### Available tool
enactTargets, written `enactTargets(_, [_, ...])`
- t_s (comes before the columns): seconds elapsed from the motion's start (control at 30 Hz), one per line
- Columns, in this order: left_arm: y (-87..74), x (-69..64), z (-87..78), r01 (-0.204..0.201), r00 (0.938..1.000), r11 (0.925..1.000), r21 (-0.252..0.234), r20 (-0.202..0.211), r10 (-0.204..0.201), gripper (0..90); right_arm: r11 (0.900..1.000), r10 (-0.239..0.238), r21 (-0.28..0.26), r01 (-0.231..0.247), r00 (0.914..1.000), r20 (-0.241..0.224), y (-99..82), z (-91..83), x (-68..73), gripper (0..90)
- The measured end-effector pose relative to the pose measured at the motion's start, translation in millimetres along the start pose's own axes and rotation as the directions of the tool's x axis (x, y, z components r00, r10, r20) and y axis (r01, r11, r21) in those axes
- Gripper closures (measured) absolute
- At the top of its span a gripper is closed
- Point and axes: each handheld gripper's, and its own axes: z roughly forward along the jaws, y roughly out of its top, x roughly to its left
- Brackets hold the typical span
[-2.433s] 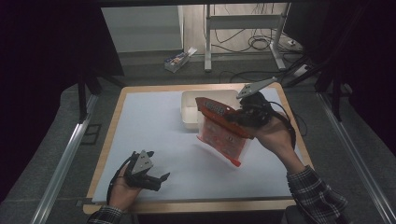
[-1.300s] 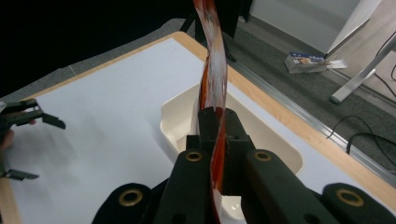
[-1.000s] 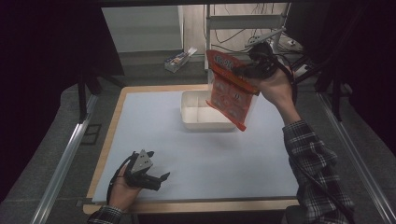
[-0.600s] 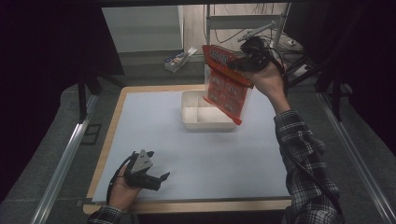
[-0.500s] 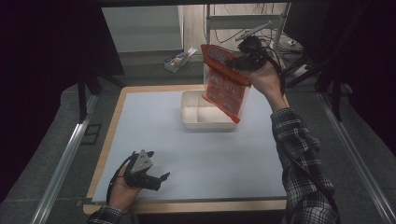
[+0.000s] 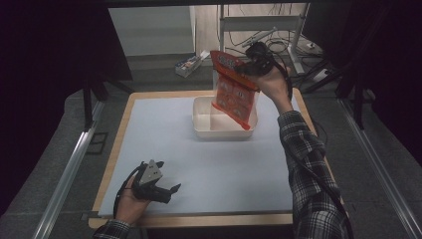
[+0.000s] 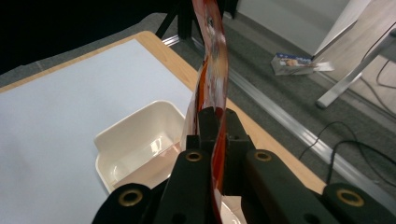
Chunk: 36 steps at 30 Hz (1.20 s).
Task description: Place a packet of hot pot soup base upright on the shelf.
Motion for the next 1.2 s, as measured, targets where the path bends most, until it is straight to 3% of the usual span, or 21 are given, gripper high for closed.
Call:
enactTargets(0.3, [0.3,-0.2,0.0,-0.002,1.0000,1.0000,0.001,0.000,0.002,4.8,0.9993,0.034,0.017,-0.033,0.9987,-0.037,-16.4,21.5,-2.0,89.2])
enactTargets(0.5, [0.6,-0.6,0.1,-0.004,1.0000,1.0000,0.000,0.000,0.004,4.8,0.9979,0.064,0.010,-0.064,0.9969,-0.046,-27.5,26.2,-8.2,89.2])
enactTargets(0.93, [0.8,-0.9,0.8,-0.007,1.0000,1.0000,0.005,-0.002,0.007,4.8,0.9914,0.131,0.001,-0.131,0.9914,0.008,-45.3,25.6,-27.5,89.0])
enactTargets(1.2, [0.3,-0.7,1.6,-0.004,1.0000,1.0000,0.007,-0.001,0.004,4.8,0.9823,0.187,-0.010,-0.187,0.9802,0.063,-59.1,28.9,-45.6,88.8])
